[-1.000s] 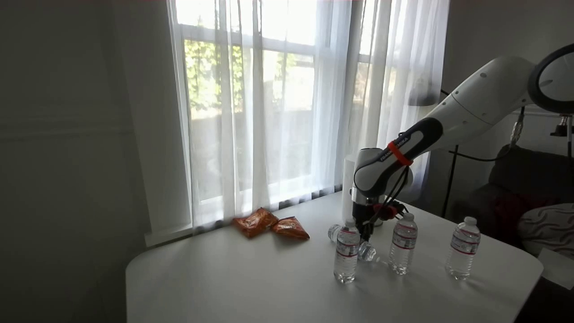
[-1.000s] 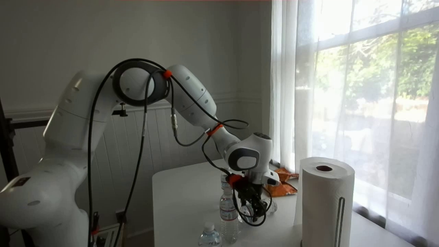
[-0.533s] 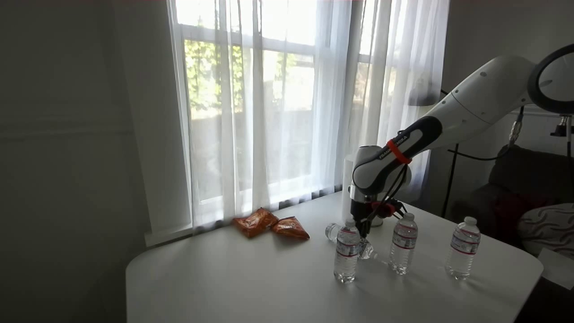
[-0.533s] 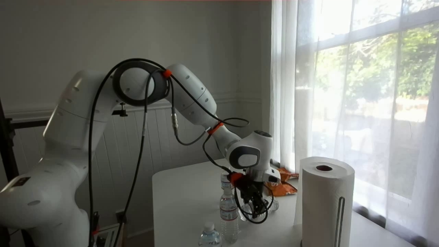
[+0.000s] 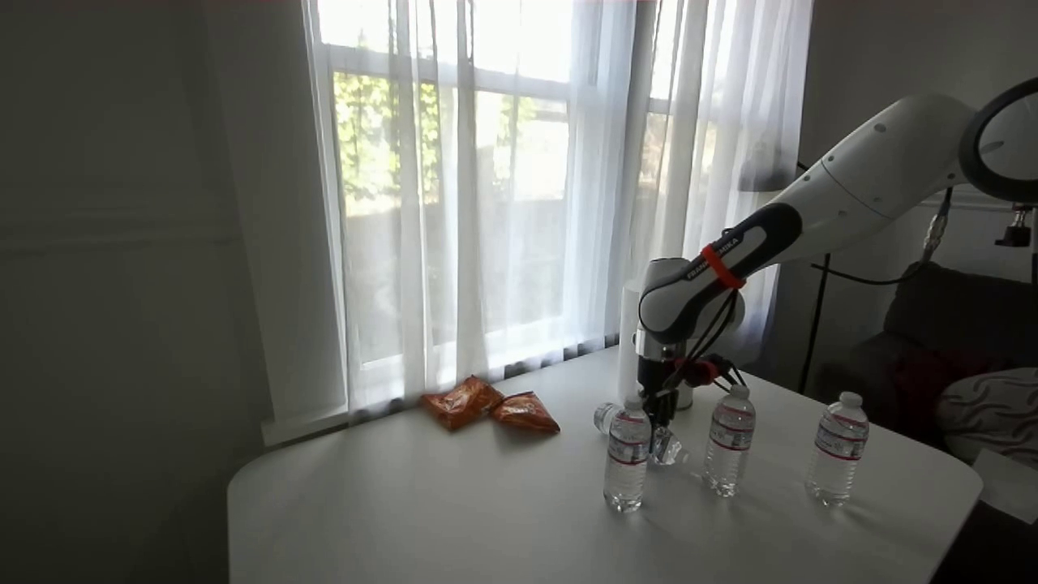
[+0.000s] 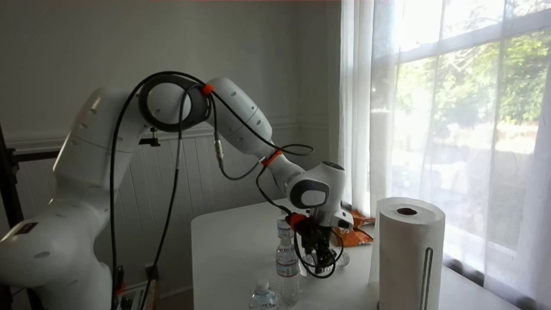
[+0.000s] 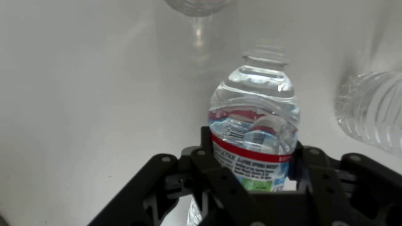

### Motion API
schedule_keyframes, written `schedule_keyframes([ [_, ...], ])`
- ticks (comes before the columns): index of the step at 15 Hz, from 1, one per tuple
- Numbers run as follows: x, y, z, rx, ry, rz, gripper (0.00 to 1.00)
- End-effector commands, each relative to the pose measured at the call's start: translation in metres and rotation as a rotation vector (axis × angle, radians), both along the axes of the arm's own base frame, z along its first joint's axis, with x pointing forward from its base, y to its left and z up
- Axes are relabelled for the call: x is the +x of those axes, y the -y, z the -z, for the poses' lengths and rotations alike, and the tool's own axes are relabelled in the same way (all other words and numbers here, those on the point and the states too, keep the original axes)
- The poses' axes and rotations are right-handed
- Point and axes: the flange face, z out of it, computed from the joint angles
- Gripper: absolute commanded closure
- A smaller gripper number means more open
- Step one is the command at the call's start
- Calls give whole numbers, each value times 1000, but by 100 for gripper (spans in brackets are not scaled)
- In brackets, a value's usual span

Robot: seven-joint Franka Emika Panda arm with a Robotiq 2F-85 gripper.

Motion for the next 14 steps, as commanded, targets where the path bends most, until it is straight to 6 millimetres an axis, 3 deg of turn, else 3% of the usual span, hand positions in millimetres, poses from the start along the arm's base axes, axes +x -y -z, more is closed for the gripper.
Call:
schedule_keyframes([
  [1, -1, 11, -41, 16, -24, 54, 73],
  [6, -1, 39, -76, 63, -88, 166, 73],
  [11, -11, 75, -95, 166, -205, 328, 73],
  [12, -7, 68, -76, 124, -179, 271, 48],
  [14, -9, 78, -79, 141, -197, 300, 48],
])
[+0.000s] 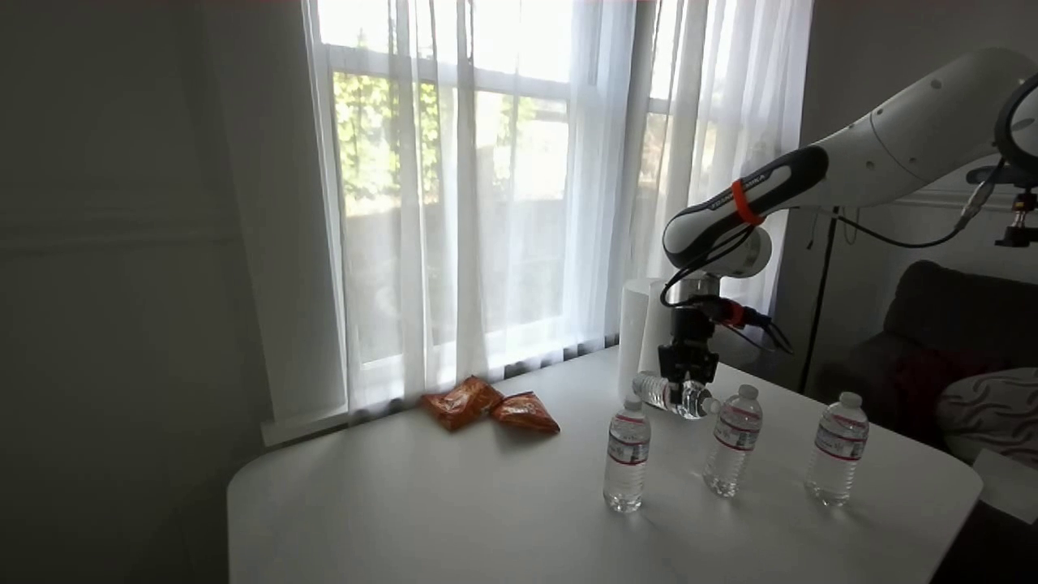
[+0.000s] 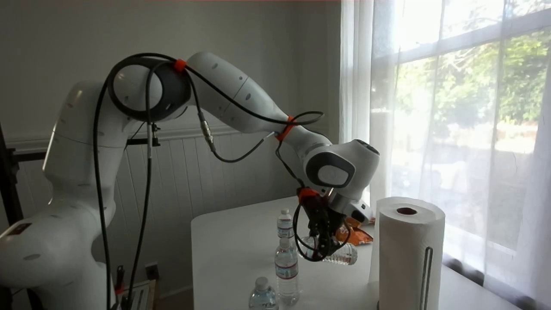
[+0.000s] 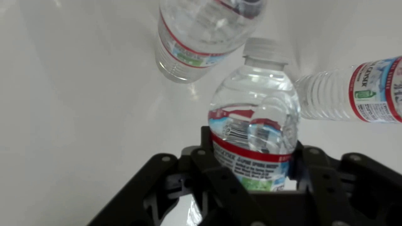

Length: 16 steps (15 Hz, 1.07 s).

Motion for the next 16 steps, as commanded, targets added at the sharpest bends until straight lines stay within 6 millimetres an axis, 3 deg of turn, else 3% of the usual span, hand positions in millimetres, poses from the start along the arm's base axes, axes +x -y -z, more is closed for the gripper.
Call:
schedule_keyframes([
  [1, 0, 2, -1, 1, -2, 4, 48],
  [6, 0, -1, -1, 1, -3, 5, 48],
  [7, 0, -1, -1, 1, -3, 6, 73],
  [16, 12, 3, 2, 148, -47, 195, 73],
])
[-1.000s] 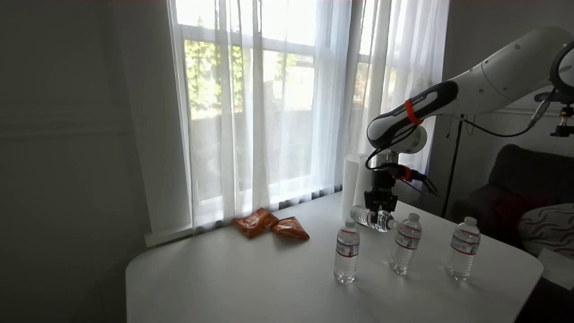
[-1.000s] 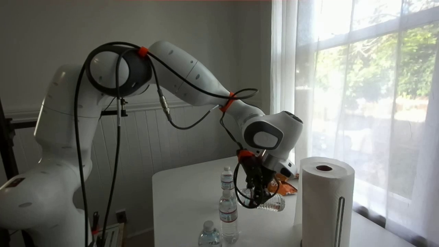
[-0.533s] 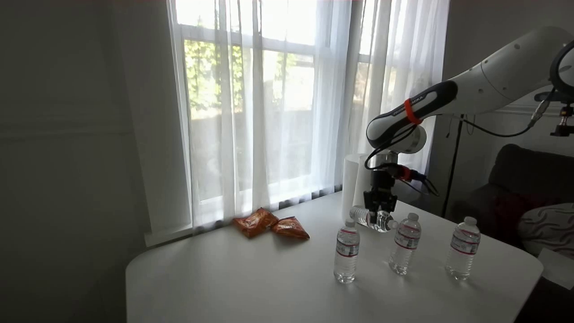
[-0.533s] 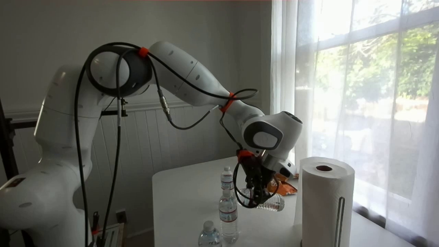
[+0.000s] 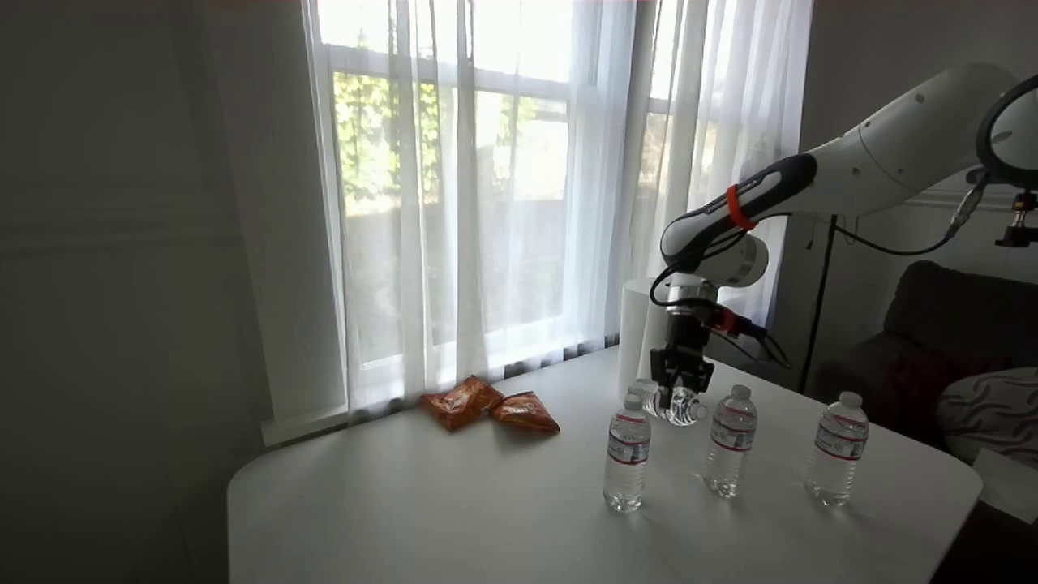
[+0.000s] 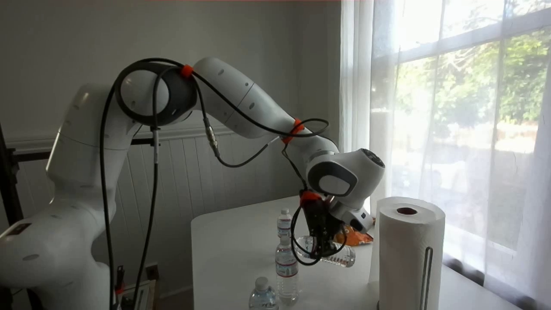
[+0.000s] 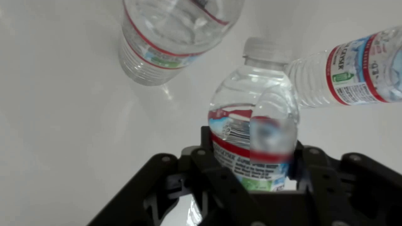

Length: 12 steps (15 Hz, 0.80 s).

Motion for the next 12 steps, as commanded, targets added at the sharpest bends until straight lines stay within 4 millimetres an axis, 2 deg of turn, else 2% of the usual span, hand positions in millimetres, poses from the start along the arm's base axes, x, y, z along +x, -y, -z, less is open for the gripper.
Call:
schedule_keyframes([
  [1, 10, 7, -15, 71, -41, 117, 73],
  [3, 11, 12, -14, 91, -87, 165, 73],
  [4, 5, 6, -3, 48, -55, 109, 48],
  [7, 8, 12, -1, 60, -76, 140, 48],
  [8, 8, 12, 0, 60, -78, 142, 73],
  [12, 10, 25, 9, 166, -124, 242, 73],
])
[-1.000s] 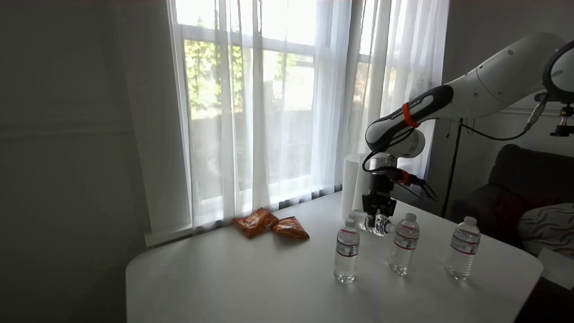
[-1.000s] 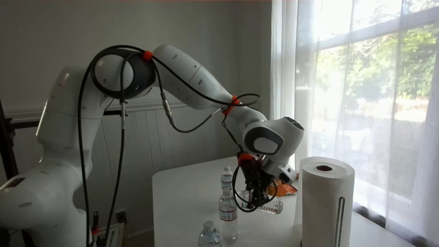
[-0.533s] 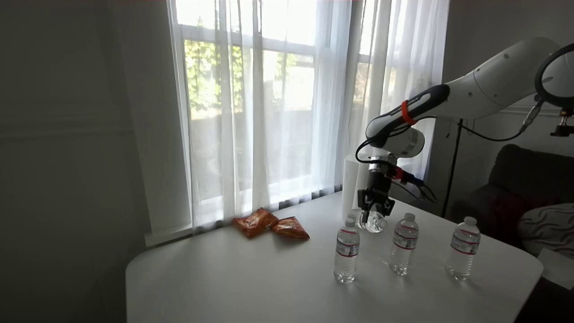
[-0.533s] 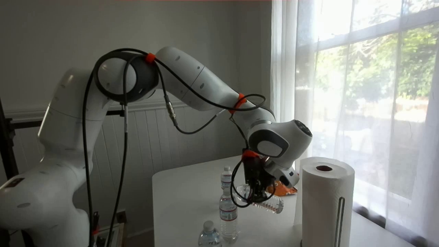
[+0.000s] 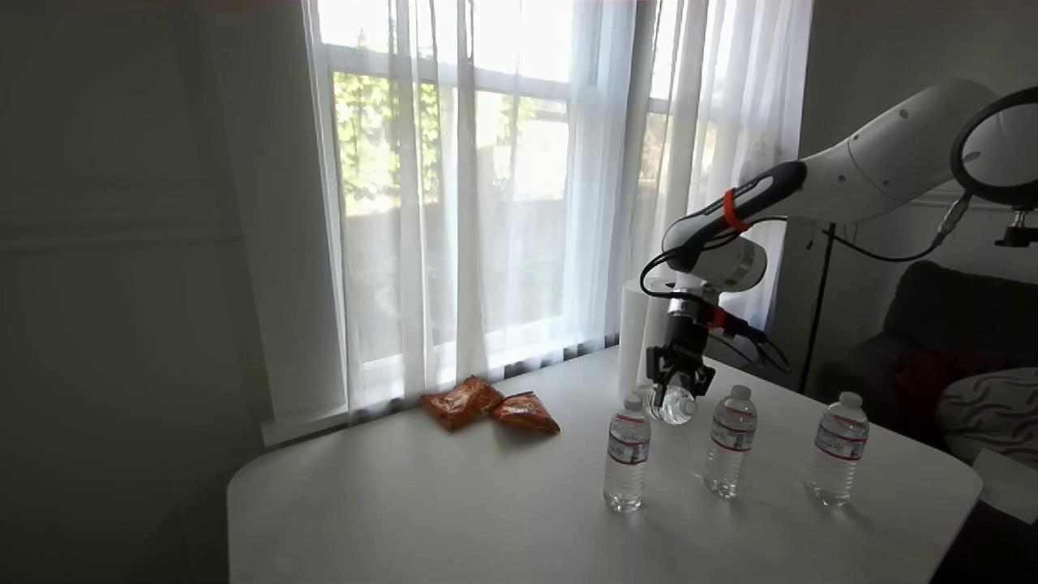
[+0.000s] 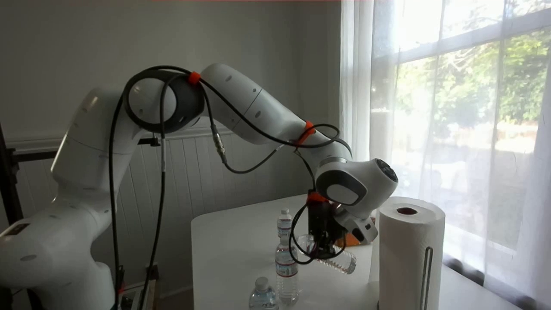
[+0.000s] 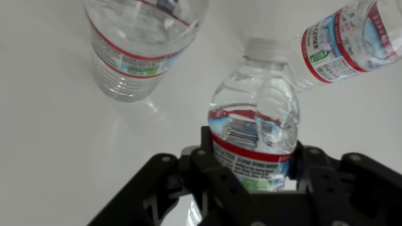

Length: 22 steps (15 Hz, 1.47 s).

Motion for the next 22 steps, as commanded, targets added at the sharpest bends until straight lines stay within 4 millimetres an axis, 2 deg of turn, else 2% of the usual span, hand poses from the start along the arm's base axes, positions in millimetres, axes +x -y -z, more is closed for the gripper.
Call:
schedule_keyframes([
  [1, 3, 13, -2, 111, -35, 96, 73],
  [7, 5, 33, 2, 290, -110, 242, 73],
  [11, 10, 41, 10, 329, -211, 369, 73],
  [15, 8, 50, 26, 410, -344, 464, 73],
  [22, 7, 70, 48, 582, -477, 628, 73],
])
